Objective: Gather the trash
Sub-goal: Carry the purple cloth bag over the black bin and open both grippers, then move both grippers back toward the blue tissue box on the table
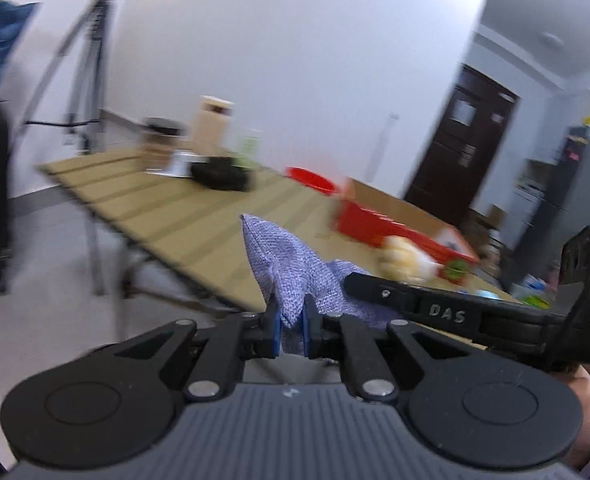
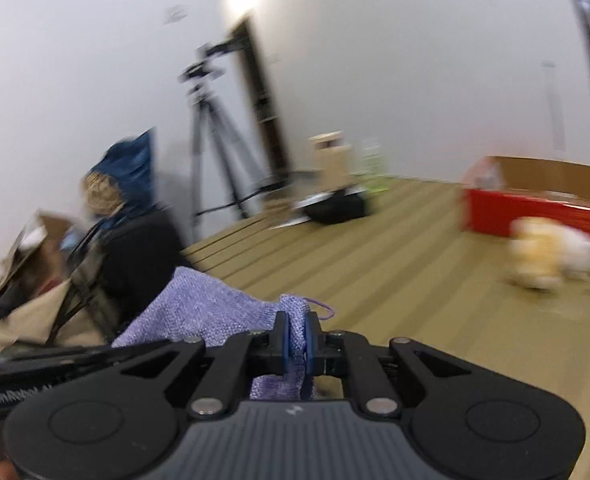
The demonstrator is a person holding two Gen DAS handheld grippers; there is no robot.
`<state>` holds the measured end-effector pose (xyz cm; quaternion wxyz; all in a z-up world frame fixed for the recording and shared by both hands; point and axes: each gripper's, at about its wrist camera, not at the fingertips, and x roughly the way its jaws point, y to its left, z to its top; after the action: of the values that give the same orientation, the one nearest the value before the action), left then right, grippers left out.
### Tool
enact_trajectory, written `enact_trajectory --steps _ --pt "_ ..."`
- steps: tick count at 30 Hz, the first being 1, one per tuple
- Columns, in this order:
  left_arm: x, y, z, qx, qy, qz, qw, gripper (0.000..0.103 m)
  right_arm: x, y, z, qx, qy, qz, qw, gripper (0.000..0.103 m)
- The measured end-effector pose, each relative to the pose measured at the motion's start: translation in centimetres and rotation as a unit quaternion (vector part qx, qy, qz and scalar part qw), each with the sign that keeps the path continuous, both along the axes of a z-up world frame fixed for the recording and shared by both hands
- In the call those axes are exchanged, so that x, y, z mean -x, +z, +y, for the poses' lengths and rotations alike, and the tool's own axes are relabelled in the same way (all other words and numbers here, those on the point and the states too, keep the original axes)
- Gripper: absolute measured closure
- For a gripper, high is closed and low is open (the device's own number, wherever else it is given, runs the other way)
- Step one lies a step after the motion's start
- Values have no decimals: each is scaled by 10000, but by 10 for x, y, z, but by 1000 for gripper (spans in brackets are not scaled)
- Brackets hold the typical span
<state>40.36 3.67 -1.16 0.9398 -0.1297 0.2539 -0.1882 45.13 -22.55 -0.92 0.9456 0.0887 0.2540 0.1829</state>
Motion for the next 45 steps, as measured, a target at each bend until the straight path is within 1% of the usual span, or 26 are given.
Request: enact_trajectory --steps 1,4,6,8,12,14,16,17,18,19,20,22,25,27,30,33,35,37,40,41,42,43,44,45 --pt "-3 -5 17 -4 156 81 9998 93 -6 -3 20 57 94 31 9999 95" --pt "-24 -27 54 17 406 446 9982 93 -28 -19 77 316 279 147 9990 95" --pt "-46 -47 71 -115 495 762 9958 93 -43 -34 103 477 312 279 9980 95" --pt "-69 -68 80 -378 510 1006 9929 93 -56 -51 124 665 352 417 9963 95" --pt "-110 -115 88 -642 425 1473 9861 93 -83 -99 163 1155 353 713 9901 95" --pt "-127 -141 89 -718 349 1667 9828 92 -95 -125 177 1324 362 891 9865 94" --pt "-138 -165 93 -674 399 1861 9794 90 -105 -148 188 1551 333 989 9824 92" --pt "-146 -180 94 -683 393 1997 9767 85 -109 -162 194 1689 323 1013 9799 85" --pt "-149 -193 96 -732 385 2108 9740 80 -113 -175 199 1861 296 984 9771 81" --pt "-153 -205 98 -801 449 2222 9707 72 -117 -186 202 1992 287 984 9746 79" --pt "-155 -215 99 -847 524 2300 9681 65 -120 -196 201 2075 284 1076 9719 77" --pt "-153 -230 103 -888 561 2396 9652 64 -128 -213 198 2024 283 1316 9700 77" --pt "-151 -235 107 -935 650 2426 9634 55 -127 -224 193 1966 243 1429 9697 77" --pt "-151 -231 106 -1027 668 2354 9641 55 -124 -222 189 1938 237 1441 9701 77" --pt "-144 -214 105 -1104 731 2193 9666 53 -119 -209 185 1860 238 1381 9725 75" --pt "-131 -184 102 -1210 821 1939 9701 50 -114 -192 183 1789 249 1244 9756 70" --pt "-117 -156 100 -1287 915 1652 9735 46 -104 -174 180 1697 273 1098 9790 68" --pt "-98 -128 98 -1291 1001 1345 9774 43 -88 -152 176 1591 292 942 9823 68" --pt "-69 -81 89 -1283 1120 886 9814 40 -59 -110 167 1421 350 601 9874 68" --pt "-57 -65 83 -1317 1140 716 9821 35 -49 -95 163 1386 365 459 9886 66" --pt "-42 -48 77 -1372 1157 528 9823 32 -36 -77 156 1346 379 285 9898 61" --pt "-29 -33 71 -1445 1193 364 9816 23 -24 -61 149 1308 369 147 9906 58" --pt "-12 -16 63 -1555 1247 178 9798 21 -9 -44 140 1259 341 -6 9915 53" --pt "1 -4 56 -1627 1285 20 9783 21 4 -28 130 1224 330 -157 9918 49"
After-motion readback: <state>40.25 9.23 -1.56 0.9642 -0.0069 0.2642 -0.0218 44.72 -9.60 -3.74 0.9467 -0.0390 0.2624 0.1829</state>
